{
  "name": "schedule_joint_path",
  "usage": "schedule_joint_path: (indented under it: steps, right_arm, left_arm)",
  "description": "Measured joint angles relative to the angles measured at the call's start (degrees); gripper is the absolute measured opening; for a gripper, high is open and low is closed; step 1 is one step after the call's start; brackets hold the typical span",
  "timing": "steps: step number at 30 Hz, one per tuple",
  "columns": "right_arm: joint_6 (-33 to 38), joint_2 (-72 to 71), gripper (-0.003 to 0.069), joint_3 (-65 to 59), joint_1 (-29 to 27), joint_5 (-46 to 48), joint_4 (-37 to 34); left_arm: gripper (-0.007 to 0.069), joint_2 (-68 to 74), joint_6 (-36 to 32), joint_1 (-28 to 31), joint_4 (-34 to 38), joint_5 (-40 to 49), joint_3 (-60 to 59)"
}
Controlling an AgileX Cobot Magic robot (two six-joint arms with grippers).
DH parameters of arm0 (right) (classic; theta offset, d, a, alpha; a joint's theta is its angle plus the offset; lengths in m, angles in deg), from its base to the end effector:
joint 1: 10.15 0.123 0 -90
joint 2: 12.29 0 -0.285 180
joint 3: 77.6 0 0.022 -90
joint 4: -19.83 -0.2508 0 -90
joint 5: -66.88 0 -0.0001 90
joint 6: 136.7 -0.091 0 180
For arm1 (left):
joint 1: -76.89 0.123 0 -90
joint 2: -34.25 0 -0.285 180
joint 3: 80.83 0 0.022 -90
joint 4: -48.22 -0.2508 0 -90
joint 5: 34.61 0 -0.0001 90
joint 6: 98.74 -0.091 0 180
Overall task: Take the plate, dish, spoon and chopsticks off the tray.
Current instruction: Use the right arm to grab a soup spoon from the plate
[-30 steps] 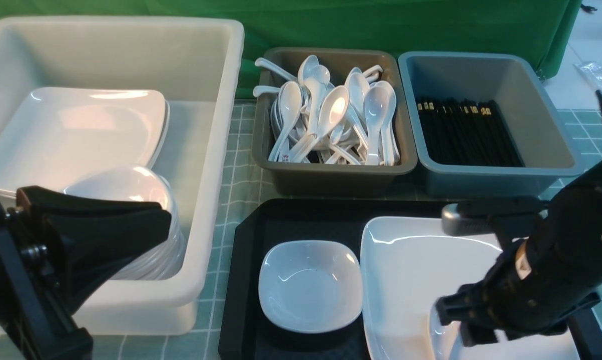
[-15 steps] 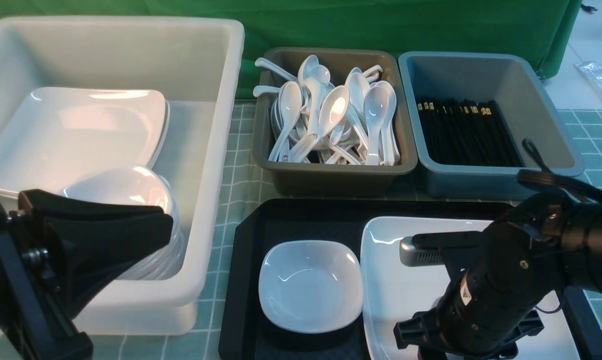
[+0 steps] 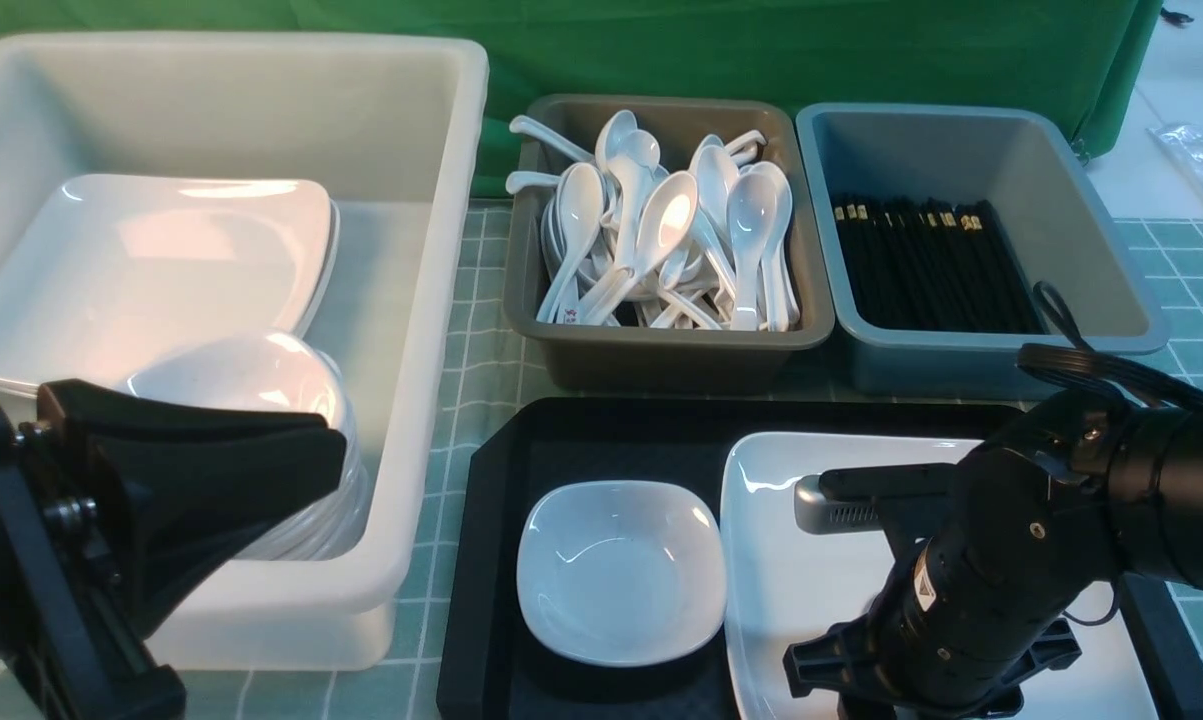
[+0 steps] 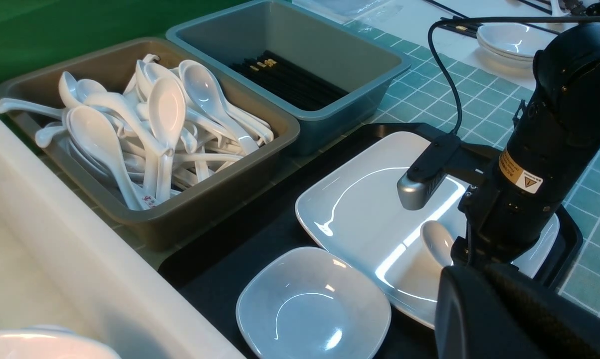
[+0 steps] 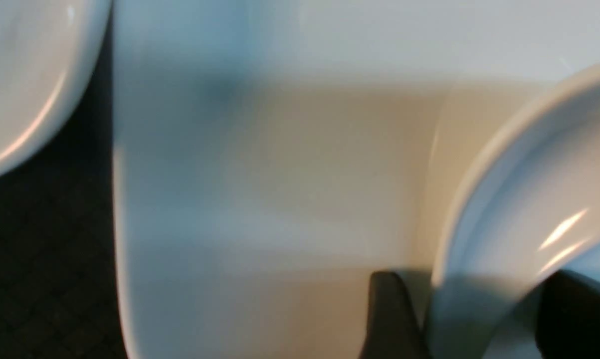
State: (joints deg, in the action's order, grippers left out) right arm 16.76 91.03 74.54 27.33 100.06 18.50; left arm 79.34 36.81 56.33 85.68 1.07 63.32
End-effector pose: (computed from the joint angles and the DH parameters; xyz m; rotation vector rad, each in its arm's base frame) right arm 0.2321 0.1794 0.1641 -0.2517 2.8984 0.2307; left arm 0.1034 -0.0733 0.3560 0.7790 1.7672 -0.4430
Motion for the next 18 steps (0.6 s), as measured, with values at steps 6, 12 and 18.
schedule_joint_path:
  steps: [6,12,18]
  right_arm:
    - [0.1,0.0,0.0395,0.0,0.0,-0.2,0.0]
    - [0.3,0.0,0.0263,0.0,0.0,-0.6,0.0]
    - [6.8,-0.1,0.0237,0.0,0.0,-0.6,-0.7]
  left_arm:
    - [0.0017,0.0,0.0,0.0,0.0,0.0,0.0]
    - [0.0017,0.0,0.0,0.0,0.0,0.0,0.0]
    - [0.0017,0.0,-0.1,0.0,0.0,0.0,0.0]
